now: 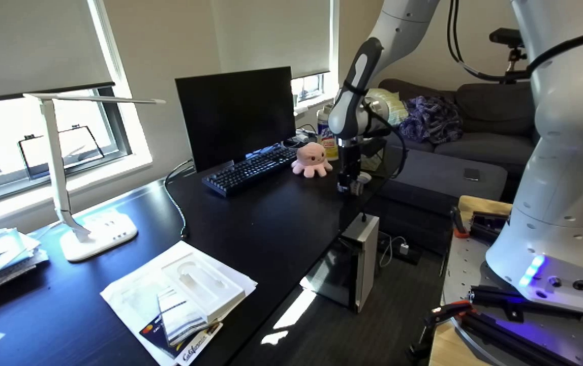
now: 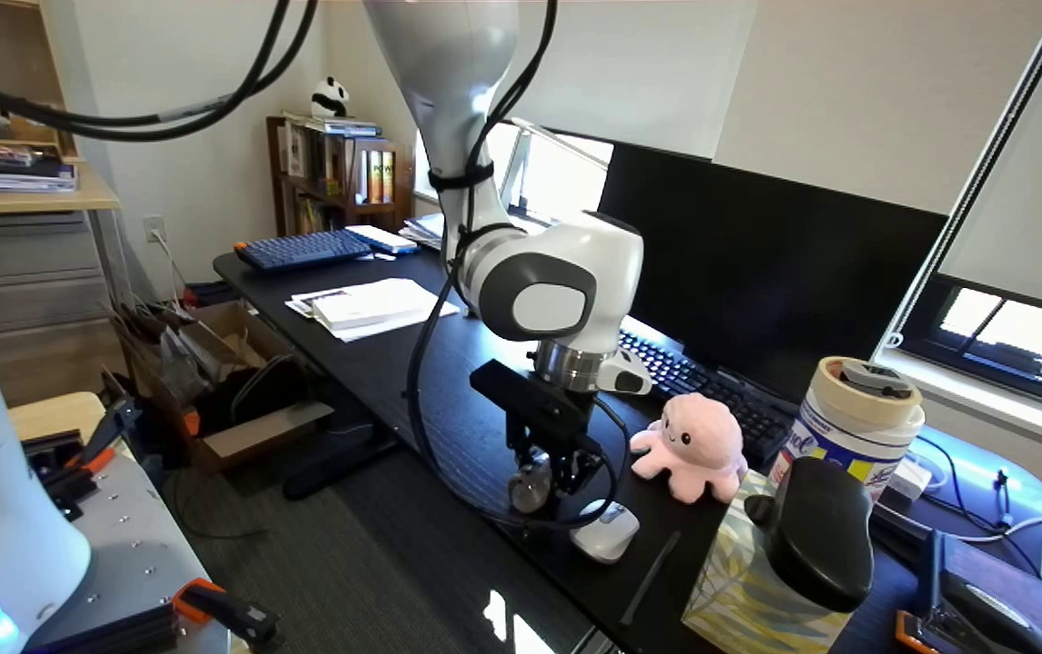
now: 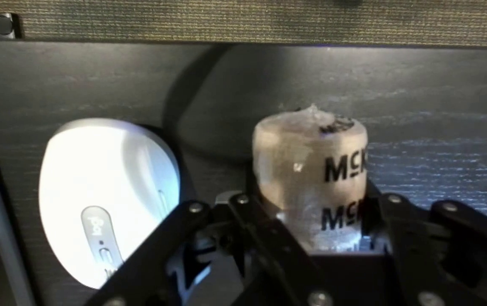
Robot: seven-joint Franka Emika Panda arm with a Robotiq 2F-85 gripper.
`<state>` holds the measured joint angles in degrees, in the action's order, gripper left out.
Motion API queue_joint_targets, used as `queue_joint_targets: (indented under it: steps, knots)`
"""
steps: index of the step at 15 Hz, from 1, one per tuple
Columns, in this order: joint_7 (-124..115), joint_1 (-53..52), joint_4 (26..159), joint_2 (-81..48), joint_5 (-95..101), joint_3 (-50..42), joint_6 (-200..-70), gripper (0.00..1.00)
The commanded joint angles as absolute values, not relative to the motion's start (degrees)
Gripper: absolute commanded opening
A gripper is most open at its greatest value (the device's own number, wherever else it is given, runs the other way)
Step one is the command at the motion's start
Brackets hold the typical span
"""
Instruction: Move the round package to the paper pile and move the mouse to the left side of the computer
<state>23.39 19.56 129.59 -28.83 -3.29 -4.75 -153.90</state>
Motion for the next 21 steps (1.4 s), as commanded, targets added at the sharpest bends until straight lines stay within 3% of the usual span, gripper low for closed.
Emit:
queue_joint_targets:
  steps: [1,7,13,14,19,20,21]
  knots:
    - [20.9,17.0,131.5,-27.0,0.6,-6.2,-154.4,0.23]
    - [22.6,14.2,139.0,-15.1,1.0,-3.0,-150.2,0.17]
    - [22.9,6.2,141.6,-8.3,-12.8,8.9,-155.7,0.17]
    - [23.1,7.5,140.3,-9.6,-9.8,5.4,-153.0,0.42]
    - [21.9,4.2,140.3,-8.9,-11.8,7.5,-153.9,0.42]
    - [22.0,4.5,140.3,-8.9,-11.8,7.4,-153.9,0.17]
    - [22.5,4.6,140.0,-10.1,-12.9,7.5,-155.5,0.17]
